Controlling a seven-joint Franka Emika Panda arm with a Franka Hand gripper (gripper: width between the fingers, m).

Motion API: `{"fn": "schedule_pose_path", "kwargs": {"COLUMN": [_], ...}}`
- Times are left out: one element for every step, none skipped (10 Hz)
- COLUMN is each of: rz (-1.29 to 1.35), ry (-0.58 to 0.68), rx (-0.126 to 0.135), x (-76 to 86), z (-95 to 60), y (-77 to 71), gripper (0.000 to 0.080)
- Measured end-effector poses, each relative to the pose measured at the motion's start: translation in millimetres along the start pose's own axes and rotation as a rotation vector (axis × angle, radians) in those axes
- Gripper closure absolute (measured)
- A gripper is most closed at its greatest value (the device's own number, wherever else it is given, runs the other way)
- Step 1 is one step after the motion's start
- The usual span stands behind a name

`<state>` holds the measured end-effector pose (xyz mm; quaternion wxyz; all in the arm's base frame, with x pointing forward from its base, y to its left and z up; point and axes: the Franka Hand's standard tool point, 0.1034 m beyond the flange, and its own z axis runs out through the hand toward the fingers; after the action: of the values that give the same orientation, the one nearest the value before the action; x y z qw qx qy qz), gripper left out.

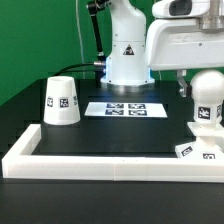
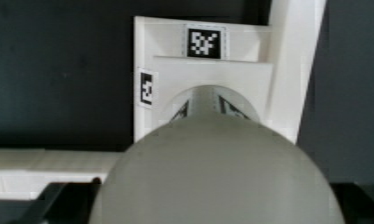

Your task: Assemble lamp

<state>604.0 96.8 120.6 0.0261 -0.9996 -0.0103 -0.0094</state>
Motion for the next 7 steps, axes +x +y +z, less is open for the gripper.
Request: {"fn": "schedule_pose_path", "kwargs": {"rz": [0.045,0.125,0.178,0.214,0.286,0.351,0.489], "ry": [0.000,0.000,0.000,0.000,0.000,0.000,0.005], "rx": [0.000,0.000,0.000,0.001,0.001,0.003,0.005], "x": [0.0,0.0,0.0,0.0,0.0,-0.2,-1.1], "z": [0.0,0.0,0.1,0.1,0.1,0.4,1.4], "y": [0.1,0.4,0.4,0.4,0.6,0.5,1.2], "gripper": [0.0220,0.0220,0.0220,0.0220,0.0220,0.0220,0.0220]}}
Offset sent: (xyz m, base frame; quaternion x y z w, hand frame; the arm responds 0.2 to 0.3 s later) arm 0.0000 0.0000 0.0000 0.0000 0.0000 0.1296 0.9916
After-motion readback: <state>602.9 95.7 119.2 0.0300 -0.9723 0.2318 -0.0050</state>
